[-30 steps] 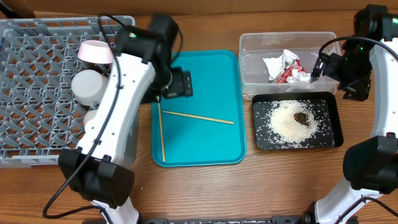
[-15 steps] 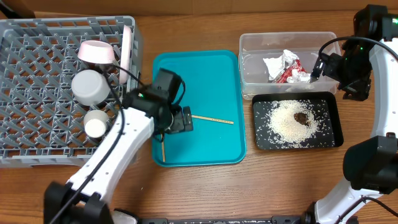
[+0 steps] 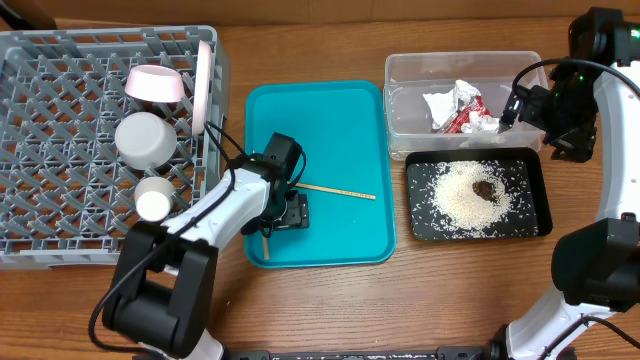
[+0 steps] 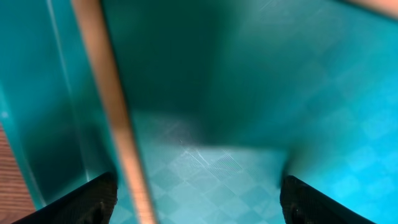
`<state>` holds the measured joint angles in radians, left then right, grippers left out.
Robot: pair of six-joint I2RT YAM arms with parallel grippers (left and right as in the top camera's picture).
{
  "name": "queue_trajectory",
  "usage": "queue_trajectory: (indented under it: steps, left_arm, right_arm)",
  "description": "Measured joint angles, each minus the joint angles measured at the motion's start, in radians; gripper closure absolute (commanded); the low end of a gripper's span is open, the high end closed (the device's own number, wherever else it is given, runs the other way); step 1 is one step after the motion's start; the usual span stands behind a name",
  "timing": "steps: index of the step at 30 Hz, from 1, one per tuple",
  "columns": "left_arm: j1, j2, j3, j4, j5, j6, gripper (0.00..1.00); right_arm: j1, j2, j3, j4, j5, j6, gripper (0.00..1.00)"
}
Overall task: Sort waste into correct bins and load items into the dishwasher
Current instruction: 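Lower the left gripper onto the tray and grasp one chopstick, then carry the chopstick to the rack and drop it in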
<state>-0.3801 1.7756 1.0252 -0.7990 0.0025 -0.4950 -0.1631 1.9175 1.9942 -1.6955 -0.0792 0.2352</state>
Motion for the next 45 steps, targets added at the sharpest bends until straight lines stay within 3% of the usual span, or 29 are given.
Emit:
queue_trajectory:
  steps: [5,7,10,12,17,25,37,45]
  left_arm:
    - [0.0,0.009,0.0,-0.001,0.0,0.001,0.21]
    - [0.0,0.009,0.0,-0.001,-0.001,0.001,0.29]
    - [0.0,0.01,0.001,-0.001,-0.002,0.002,0.53]
    - [0.0,0.01,0.001,0.0,-0.002,0.004,0.64]
    - [0.0,0.01,0.001,-0.001,-0.003,0.005,0.69]
    - [0.0,0.01,0.001,0.0,-0.003,0.005,0.96]
    - [0.0,0.013,0.013,-0.017,-0.003,0.004,0.96]
    - [0.0,-0.047,0.182,-0.22,-0.051,0.004,0.96]
  right_arm:
    - [0.0,0.0,0.0,0.0,0.0,0.0,0.0]
    - [0.0,0.0,0.0,0.0,0.0,-0.001,0.0]
    - [0.0,0.0,0.0,0.0,0.0,0.0,0.0]
    - [0.0,0.0,0.0,0.0,0.0,0.0,0.0]
    - [0.0,0.0,0.0,0.001,0.0,0.0,0.0]
    - [0.0,0.0,0.0,0.0,0.0,0.0,0.0]
    - [0.0,0.0,0.0,0.0,0.0,0.0,0.0]
    - [0.0,0.0,0.0,0.0,0.0,0.0,0.0]
